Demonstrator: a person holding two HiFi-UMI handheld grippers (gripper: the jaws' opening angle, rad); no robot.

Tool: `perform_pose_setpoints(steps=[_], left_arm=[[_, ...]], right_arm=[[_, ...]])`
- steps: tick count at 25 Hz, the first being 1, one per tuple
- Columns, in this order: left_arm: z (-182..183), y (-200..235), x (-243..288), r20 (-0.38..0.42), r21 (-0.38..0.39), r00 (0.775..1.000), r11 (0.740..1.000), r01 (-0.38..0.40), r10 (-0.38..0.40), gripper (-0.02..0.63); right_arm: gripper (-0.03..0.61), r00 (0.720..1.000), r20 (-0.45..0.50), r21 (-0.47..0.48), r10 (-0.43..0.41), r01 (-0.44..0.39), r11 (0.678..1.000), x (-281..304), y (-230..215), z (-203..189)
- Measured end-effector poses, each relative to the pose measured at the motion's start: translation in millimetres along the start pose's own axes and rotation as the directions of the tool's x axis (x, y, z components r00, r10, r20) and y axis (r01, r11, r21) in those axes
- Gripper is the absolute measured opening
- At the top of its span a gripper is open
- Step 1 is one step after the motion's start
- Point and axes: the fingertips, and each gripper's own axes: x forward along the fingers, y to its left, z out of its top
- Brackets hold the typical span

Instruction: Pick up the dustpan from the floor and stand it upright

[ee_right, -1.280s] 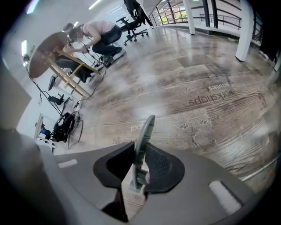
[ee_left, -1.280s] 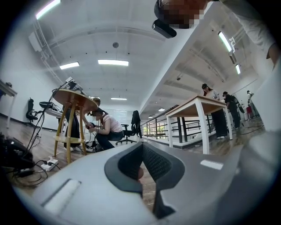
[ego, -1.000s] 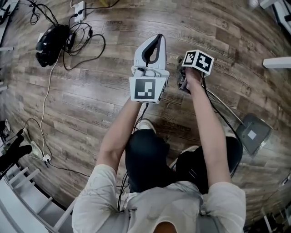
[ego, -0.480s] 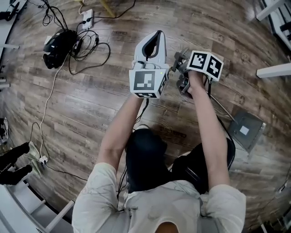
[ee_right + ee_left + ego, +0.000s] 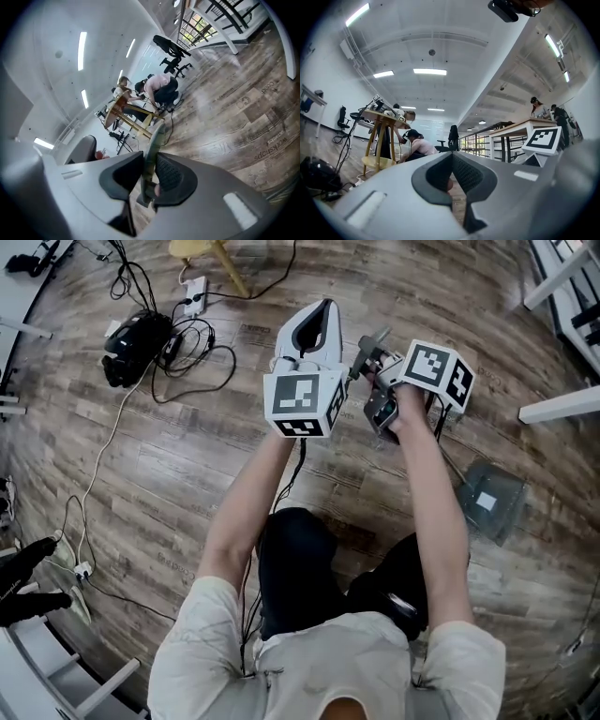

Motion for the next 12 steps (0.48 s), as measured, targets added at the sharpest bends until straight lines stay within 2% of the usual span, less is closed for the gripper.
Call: perform_pose_setpoints(steps=[8, 12], left_arm=[[60, -22, -23, 0.001, 0.018, 1.000, 1.000, -0.014, 0.014, 0.020], [93, -33, -30, 0.001, -0.006, 0.999, 0.999, -0.041, 0.041, 0.020]], right_arm=[[0.087, 0.984, 0.081, 0.001, 0.158, -0.159, 0.987, -57, 85, 25], [0.087, 0.965, 0.122, -0.006, 0.232, -0.233, 0.972, -92, 120, 41]])
